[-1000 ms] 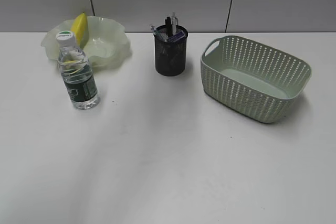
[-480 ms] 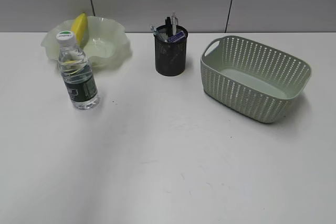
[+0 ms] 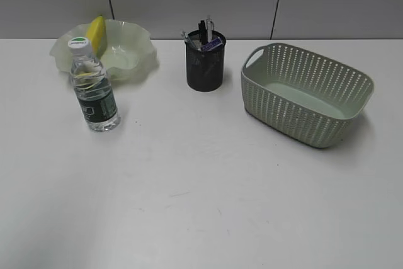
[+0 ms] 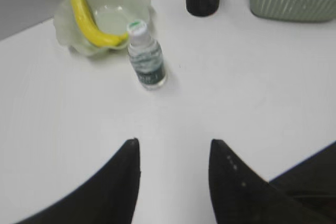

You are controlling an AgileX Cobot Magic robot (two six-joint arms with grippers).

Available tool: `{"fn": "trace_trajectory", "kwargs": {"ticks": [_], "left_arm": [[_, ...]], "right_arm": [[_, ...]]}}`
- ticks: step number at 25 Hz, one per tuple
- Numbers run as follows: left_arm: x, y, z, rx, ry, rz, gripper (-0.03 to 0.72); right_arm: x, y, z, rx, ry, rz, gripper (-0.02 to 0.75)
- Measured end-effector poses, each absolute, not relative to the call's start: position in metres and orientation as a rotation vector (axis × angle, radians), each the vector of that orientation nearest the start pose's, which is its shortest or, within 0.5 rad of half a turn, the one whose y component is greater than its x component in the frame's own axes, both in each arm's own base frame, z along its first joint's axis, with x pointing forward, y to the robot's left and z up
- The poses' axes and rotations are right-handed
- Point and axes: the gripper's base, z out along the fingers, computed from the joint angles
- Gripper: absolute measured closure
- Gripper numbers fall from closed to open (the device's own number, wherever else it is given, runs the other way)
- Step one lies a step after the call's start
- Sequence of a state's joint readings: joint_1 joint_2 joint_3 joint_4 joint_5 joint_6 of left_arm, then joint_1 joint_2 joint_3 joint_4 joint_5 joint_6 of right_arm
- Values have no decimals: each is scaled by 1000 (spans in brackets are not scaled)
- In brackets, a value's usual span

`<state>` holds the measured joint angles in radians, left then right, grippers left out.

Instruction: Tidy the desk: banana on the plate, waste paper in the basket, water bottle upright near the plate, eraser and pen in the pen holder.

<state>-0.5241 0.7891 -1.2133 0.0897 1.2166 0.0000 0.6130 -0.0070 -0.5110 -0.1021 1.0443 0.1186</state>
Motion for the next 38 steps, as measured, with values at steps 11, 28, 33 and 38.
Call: {"fn": "trace_trajectory", "kwargs": {"ticks": [11, 28, 33, 38], "left_arm": [[33, -19, 293, 559, 2296, -280, 379], [9, -7, 288, 505, 2087, -356, 395], [9, -7, 288, 504, 2087, -356, 398], [9, -7, 288, 504, 2087, -356, 399]], "right_arm": [[40, 19, 299, -535, 2028, 311, 496], [231, 155, 218, -583, 2628, 173, 496], [267, 158, 184, -458, 2749, 121, 496], [294, 115, 176, -208, 2777, 85, 496]]}}
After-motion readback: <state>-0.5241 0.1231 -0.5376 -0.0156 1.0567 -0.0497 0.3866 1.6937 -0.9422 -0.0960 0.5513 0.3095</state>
